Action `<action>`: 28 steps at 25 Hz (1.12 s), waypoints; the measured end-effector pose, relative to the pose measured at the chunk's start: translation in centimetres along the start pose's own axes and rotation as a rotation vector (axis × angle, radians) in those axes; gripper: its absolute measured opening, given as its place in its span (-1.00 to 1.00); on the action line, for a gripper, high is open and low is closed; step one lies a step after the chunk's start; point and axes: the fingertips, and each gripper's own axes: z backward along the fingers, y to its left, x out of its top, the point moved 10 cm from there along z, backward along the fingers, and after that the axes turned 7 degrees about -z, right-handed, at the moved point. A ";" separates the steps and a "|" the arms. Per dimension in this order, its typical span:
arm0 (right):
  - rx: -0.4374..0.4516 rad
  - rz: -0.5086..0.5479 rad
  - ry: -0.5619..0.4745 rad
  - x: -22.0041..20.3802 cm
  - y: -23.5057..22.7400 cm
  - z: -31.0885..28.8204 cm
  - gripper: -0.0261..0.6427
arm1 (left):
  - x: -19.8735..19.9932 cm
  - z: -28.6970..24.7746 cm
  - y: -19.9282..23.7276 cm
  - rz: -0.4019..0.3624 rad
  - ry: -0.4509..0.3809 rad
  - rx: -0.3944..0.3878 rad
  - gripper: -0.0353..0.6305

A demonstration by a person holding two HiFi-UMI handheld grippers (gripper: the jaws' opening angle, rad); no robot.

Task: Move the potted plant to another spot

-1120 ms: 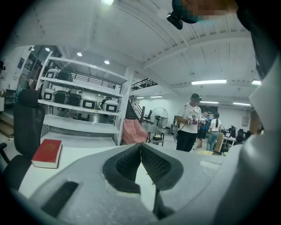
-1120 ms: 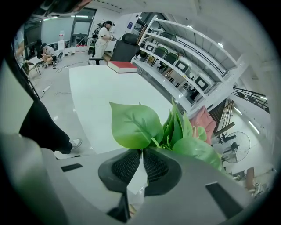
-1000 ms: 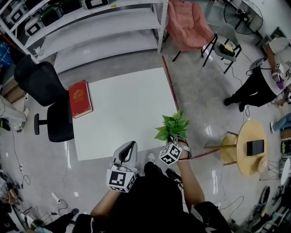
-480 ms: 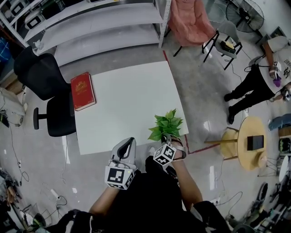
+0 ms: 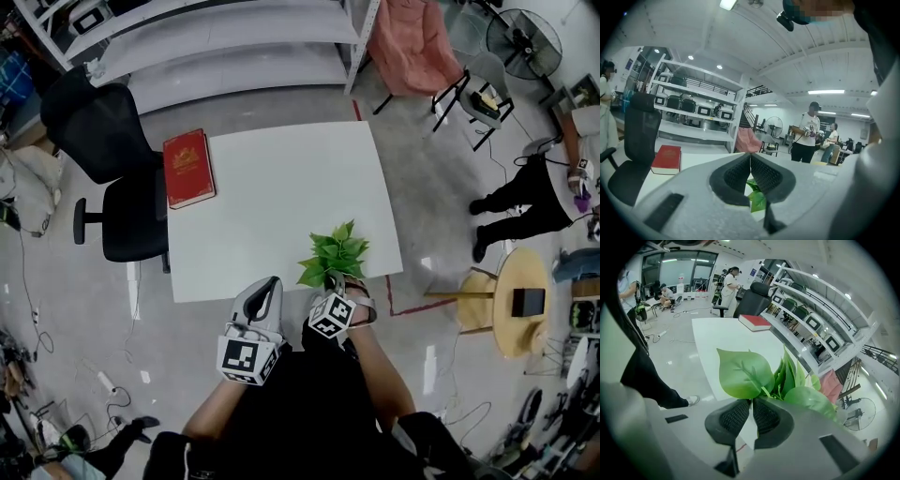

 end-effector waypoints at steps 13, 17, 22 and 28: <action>0.077 0.141 -0.031 4.9 3.5 -2.5 -0.86 | -1.1 3.8 4.6 0.086 -0.004 0.137 -0.84; 0.094 0.185 -0.041 6.1 4.4 -3.2 -0.86 | -1.4 4.9 5.7 0.105 -0.003 0.180 -0.84; 0.100 0.247 -0.033 6.9 5.5 -4.1 -0.86 | -1.8 5.9 6.6 0.115 -0.002 0.216 -0.84; 0.100 0.256 -0.045 6.9 5.6 -4.2 -0.86 | -1.8 6.4 7.0 0.117 0.001 0.234 -0.84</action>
